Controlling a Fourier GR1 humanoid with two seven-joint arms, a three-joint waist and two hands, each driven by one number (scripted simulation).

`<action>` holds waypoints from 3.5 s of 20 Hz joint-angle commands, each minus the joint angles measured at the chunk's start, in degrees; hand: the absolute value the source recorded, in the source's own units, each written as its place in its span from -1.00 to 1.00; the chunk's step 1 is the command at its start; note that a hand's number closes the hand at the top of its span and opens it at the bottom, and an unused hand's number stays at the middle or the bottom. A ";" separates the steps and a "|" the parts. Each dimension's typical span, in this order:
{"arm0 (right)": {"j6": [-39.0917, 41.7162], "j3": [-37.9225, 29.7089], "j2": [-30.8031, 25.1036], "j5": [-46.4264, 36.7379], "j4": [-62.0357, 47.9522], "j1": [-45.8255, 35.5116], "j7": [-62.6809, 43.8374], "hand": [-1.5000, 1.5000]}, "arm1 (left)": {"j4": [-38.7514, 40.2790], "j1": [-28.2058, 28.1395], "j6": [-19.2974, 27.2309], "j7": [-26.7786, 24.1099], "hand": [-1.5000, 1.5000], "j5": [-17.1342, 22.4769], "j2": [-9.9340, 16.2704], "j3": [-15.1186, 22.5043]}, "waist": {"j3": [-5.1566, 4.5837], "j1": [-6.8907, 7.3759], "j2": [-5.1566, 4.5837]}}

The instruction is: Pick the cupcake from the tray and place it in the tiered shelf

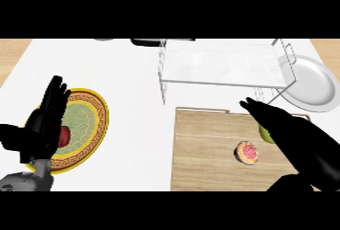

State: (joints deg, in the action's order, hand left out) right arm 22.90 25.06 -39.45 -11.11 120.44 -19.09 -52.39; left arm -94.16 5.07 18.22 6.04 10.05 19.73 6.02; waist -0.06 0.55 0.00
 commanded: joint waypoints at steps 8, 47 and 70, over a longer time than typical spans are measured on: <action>1.96 1.23 5.01 -12.45 -3.84 6.19 1.63 -1.00 | -4.84 -3.36 -1.72 1.82 0.00 -1.69 -2.05 -1.51 | 0.07 -0.48 0.07; -6.02 -0.65 21.69 -44.87 -32.84 10.44 34.61 1.00 | -1.71 3.74 -8.11 6.73 0.00 -9.05 -7.40 -9.37 | 0.09 -0.42 -0.02; -29.15 15.96 39.40 -41.63 -16.02 -7.46 -18.55 1.00 | -0.99 0.94 -8.79 3.29 0.00 -10.06 -9.98 -8.23 | 0.05 0.06 0.34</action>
State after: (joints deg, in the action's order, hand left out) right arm 1.05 42.20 -0.76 -52.32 99.44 -21.92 -61.84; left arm -94.78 5.42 9.10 8.64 0.33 9.76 -2.30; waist -0.07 0.72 0.19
